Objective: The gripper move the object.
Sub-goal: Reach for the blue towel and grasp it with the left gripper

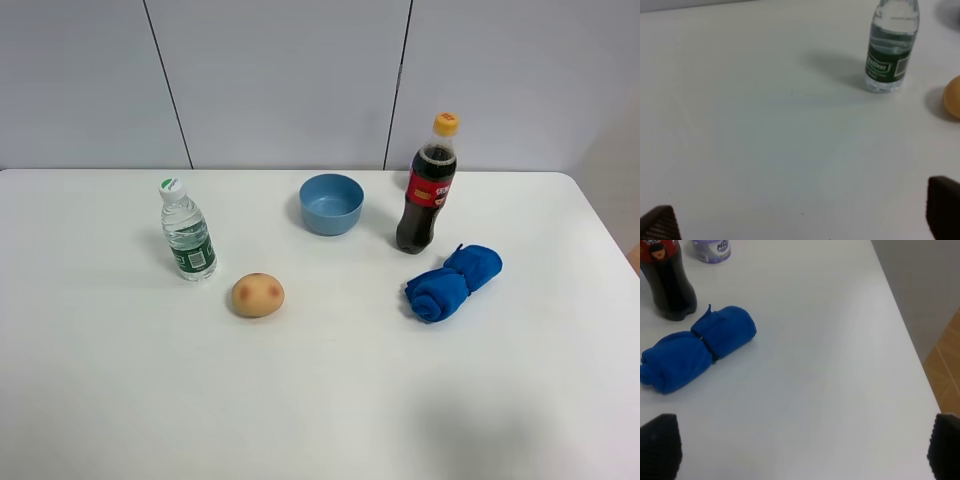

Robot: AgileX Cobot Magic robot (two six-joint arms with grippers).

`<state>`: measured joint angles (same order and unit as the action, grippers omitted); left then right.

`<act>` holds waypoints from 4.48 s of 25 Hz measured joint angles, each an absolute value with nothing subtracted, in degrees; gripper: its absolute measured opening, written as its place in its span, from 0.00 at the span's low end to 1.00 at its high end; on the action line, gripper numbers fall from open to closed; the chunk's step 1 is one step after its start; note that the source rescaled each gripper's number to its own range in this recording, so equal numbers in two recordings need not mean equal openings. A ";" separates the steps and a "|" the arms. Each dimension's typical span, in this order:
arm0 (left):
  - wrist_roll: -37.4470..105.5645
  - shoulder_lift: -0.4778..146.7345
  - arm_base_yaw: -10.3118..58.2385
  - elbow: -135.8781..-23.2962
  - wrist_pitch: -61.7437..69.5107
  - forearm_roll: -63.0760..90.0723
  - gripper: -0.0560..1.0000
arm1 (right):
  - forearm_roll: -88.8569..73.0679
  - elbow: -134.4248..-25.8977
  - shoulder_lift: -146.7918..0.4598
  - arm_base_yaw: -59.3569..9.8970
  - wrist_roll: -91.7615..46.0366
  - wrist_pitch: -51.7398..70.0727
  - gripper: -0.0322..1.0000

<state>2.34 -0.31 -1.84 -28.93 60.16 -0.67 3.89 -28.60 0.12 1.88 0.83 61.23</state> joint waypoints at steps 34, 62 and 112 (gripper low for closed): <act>7.65 15.63 -1.84 -36.09 54.21 3.69 1.00 | 3.89 -28.60 0.12 1.88 0.83 61.23 1.00; 24.83 83.65 28.62 -72.23 40.32 9.24 1.00 | 3.89 -28.60 0.12 1.88 0.83 61.23 1.00; 10.99 127.23 56.08 -94.05 7.27 19.18 1.00 | 3.89 -28.60 0.12 1.88 0.88 61.23 1.00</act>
